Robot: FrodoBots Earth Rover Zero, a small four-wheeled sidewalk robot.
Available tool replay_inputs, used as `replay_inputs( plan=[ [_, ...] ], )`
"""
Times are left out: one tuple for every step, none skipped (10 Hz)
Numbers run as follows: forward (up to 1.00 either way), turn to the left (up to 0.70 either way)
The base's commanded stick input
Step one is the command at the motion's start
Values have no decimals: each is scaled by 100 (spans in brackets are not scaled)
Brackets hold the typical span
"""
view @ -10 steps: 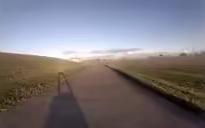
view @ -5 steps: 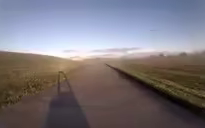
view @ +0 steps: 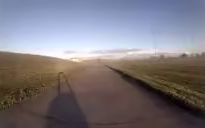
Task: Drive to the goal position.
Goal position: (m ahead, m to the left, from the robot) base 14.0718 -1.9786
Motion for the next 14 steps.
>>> replay_inputs(
  plan=[
    [70, 0],
    [70, 0],
    [70, 0],
    [70, 0],
    [70, 0],
    [70, 0],
    [70, 0],
    [70, 0],
    [70, 0],
    [70, 0],
    [70, 0],
    [70, 0],
    [70, 0],
    [70, 0]
  ],
)
